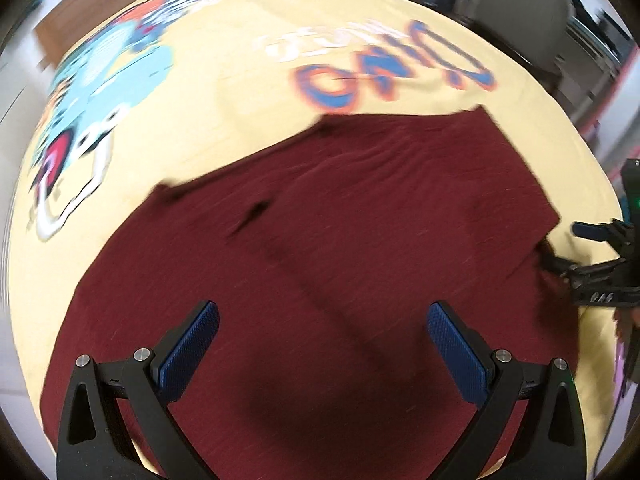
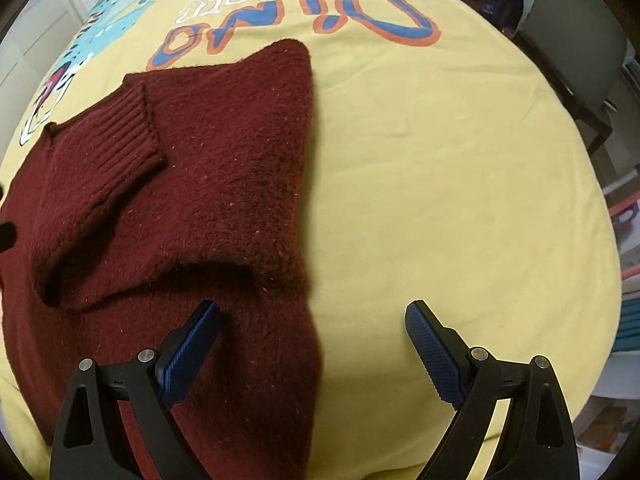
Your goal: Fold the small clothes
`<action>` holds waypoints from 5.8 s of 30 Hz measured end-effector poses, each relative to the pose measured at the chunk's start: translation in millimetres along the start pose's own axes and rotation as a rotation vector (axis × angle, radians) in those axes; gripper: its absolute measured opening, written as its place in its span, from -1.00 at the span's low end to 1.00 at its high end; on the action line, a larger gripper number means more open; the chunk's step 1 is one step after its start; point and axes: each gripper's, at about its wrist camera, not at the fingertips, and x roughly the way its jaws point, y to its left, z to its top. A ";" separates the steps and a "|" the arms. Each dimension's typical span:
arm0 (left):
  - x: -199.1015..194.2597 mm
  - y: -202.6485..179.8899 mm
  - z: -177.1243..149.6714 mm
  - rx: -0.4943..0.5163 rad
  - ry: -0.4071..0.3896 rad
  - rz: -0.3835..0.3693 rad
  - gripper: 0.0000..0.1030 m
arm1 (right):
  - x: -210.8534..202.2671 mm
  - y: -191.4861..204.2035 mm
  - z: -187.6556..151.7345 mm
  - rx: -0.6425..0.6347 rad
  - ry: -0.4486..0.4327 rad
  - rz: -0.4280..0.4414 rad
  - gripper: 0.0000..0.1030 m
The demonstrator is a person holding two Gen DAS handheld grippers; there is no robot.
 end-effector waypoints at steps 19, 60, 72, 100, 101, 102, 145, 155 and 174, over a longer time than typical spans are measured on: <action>99.8 -66.5 33.9 0.199 0.154 0.055 0.25 | 15.0 -6.4 -7.9 -0.001 -0.004 0.050 0.82; 28.8 141.9 -91.0 -0.479 0.053 -0.033 -0.31 | 15.0 18.8 17.9 0.007 0.021 0.044 -0.67; -3.5 196.2 -82.2 -0.547 0.079 0.020 0.81 | -3.9 21.0 14.6 -0.001 0.005 0.039 -0.03; 1.3 175.9 -81.0 -0.473 -0.003 0.024 -0.81 | -35.6 -7.0 22.7 0.014 -0.016 0.029 0.13; -5.5 178.4 -83.7 -0.479 -0.022 0.028 -0.81 | -35.5 -6.1 29.8 0.022 -0.026 0.038 0.13; -12.1 181.8 -86.9 -0.477 -0.036 0.038 -0.81 | -34.4 -5.2 35.9 0.031 -0.033 0.053 0.15; -31.9 172.6 -102.0 -0.436 -0.138 0.177 0.98 | -46.8 80.6 40.6 -0.045 -0.221 0.097 0.69; -46.5 134.1 -79.8 -0.342 -0.226 0.174 0.98 | -54.8 145.3 24.3 -0.189 -0.294 0.116 0.99; 36.1 138.7 -106.9 -0.357 -0.060 0.149 0.99 | 21.6 111.1 17.6 -0.167 -0.206 0.009 0.99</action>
